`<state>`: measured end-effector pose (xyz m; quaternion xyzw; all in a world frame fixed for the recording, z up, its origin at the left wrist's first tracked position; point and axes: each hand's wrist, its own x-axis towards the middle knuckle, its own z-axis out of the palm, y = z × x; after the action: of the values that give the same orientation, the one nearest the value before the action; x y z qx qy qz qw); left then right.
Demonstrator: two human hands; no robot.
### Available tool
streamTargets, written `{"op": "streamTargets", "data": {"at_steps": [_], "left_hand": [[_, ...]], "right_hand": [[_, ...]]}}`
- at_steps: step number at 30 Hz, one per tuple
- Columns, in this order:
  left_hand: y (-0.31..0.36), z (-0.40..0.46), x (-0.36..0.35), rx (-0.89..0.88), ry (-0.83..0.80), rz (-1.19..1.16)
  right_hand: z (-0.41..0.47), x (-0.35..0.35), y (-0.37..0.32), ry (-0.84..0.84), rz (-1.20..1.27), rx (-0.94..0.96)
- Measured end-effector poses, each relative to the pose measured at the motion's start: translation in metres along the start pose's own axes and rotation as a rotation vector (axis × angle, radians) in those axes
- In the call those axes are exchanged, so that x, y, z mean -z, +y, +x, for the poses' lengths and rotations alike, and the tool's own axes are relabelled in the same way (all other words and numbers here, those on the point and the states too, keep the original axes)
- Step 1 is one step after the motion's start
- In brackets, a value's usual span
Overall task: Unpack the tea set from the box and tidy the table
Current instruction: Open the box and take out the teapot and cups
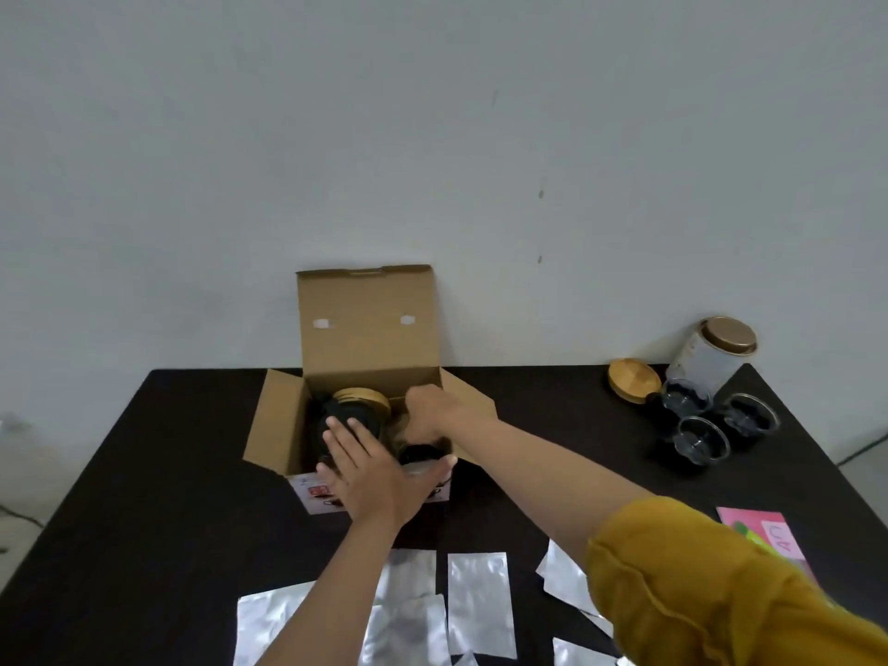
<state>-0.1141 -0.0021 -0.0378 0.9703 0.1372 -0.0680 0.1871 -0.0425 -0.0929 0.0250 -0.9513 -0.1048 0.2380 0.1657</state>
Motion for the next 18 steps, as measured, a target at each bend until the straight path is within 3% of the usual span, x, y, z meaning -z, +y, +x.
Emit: {"op": "streamTargets", "data": {"at_steps": [5, 9, 14, 18], "left_hand": [[-0.003, -0.001, 0.001, -0.028, 0.035, 0.016], [-0.003, 0.001, 0.002, -0.025, 0.029, 0.047], [-0.004, 0.003, -0.001, -0.032, 0.043, -0.005], [-0.006, 0.006, -0.004, -0.028, 0.012, -0.020]], "right_hand": [[0.026, -0.017, -0.003, -0.171, -0.303, -0.112], [0.037, -0.025, -0.007, -0.235, -0.449, -0.046], [0.042, -0.026, -0.005, -0.246, -0.439, -0.007], [0.037, -0.021, -0.002, -0.164, -0.401, 0.033]]}}
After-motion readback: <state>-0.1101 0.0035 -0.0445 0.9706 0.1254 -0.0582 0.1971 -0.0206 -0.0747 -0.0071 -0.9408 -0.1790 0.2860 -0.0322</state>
